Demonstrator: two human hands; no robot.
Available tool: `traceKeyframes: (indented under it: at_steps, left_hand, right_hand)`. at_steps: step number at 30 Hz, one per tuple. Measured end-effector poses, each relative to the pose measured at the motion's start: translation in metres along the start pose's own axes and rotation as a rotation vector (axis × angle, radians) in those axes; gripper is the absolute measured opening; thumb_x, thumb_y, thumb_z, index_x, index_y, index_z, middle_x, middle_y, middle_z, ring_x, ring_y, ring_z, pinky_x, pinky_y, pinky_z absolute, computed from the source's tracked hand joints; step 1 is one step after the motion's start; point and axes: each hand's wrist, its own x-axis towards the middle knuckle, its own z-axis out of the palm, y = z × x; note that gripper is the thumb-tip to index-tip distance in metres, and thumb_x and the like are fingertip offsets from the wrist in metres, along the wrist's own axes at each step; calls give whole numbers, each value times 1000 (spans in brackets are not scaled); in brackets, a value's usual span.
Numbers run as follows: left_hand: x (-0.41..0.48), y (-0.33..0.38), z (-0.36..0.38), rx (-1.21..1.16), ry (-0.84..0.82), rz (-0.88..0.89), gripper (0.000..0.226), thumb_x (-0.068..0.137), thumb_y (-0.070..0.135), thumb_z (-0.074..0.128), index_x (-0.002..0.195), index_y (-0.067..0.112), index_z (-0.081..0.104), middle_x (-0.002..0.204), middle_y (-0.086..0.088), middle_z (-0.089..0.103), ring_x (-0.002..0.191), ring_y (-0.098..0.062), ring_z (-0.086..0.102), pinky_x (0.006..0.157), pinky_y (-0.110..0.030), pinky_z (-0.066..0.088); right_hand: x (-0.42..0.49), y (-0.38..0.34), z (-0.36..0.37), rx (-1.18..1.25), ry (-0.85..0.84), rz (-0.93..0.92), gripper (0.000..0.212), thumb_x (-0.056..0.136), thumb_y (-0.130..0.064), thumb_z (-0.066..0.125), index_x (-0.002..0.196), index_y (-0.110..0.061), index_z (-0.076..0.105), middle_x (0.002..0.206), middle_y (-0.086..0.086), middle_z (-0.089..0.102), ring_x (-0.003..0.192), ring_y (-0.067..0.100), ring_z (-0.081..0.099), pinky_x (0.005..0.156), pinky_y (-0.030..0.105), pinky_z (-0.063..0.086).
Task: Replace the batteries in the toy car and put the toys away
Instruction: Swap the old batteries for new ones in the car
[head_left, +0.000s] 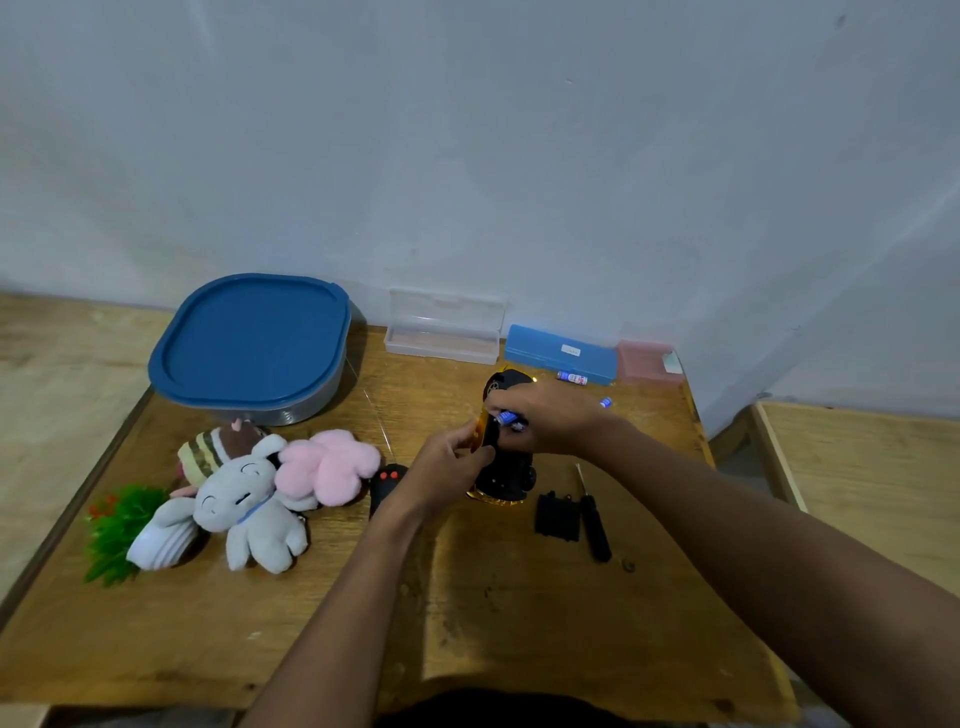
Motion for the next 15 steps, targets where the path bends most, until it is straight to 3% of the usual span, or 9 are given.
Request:
traceKeyframes:
  at_steps: [8,10,12,15]
  left_hand:
    - [2,-3,2,4,-37,-26,30,100,7,51,112,32,62,114,-3,68,107,-11,63,80,-19,52]
    - [2,-6,1,-10,-20,-53,29,100,10,51,110,33,64,115,-5,69,108,-15,64,86,-26,54]
    - [3,-7,-2,-49,17,-95,28,100,12,51,112,33,65,112,-3,71,108,-18,66,91,-33,53]
    - [6,-9,-7,-90,53,-143,32,101,14,50,130,24,60,113,-1,71,107,-15,66,91,-32,53]
  right_hand:
    - [-3,-2,0,31,-46,17,19,85,-28,60,83,-29,41,72,-8,50,64,13,46,53,30,40]
    - [-5,-4,-2,70,-23,59,18,85,-26,60,82,-27,42,73,-8,49,65,14,44,54,29,37]
    - [-11,-1,-2,196,79,171,12,88,-26,59,82,-23,48,77,-6,53,69,14,47,59,31,38]
    - [-21,3,5,421,322,379,13,89,-26,60,80,-17,61,73,-4,59,67,11,50,59,29,39]
